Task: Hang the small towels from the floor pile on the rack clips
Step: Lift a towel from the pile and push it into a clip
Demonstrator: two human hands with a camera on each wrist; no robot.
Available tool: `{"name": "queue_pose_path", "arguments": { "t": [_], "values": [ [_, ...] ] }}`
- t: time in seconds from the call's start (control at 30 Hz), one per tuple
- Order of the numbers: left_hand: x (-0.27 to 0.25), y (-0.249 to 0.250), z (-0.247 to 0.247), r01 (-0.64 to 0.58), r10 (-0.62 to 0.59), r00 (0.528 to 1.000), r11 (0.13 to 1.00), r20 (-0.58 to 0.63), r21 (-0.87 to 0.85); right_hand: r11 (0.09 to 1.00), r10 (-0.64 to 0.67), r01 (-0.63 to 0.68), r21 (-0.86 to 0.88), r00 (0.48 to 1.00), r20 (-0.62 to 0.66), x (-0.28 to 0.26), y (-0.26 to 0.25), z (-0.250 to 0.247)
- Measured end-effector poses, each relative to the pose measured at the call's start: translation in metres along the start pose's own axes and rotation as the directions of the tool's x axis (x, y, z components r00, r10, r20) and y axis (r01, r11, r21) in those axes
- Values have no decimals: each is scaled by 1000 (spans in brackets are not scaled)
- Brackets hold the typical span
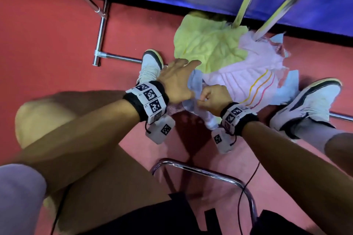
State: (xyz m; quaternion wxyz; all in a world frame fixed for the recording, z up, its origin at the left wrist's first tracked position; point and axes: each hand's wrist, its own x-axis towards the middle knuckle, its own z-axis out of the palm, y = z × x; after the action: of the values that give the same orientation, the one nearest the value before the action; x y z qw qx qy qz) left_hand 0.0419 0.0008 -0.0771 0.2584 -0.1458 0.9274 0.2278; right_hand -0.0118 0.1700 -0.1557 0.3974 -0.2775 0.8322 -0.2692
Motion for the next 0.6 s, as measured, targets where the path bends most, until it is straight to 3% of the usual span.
{"name": "queue_pose_path", "arguments": {
  "t": [0.13,0.23,0.33,0.4,0.47,0.6],
  "values": [
    [2,23,-10,-134,132,990,990,53,36,972,-187,200,127,976,-111,-21,-32,-43],
    [3,48,-26,-264,258,954,964,151,23,919,-395,394,-28,915,-76,-51,-49,-76],
    [-2,75,-35,-298,302,920,953,251,-56,859,-508,494,-132,855,-105,-84,-53,-99],
    [-10,91,-36,-280,306,928,949,211,-144,842,-535,506,-186,829,-165,-103,-52,-111],
    [-19,104,-42,-326,353,932,916,86,-233,862,-504,463,-206,823,-262,-119,-49,-123],
    [-44,127,-62,-427,413,900,779,-137,-458,928,-358,363,-86,800,-481,-151,-38,-145]
  ]
}}
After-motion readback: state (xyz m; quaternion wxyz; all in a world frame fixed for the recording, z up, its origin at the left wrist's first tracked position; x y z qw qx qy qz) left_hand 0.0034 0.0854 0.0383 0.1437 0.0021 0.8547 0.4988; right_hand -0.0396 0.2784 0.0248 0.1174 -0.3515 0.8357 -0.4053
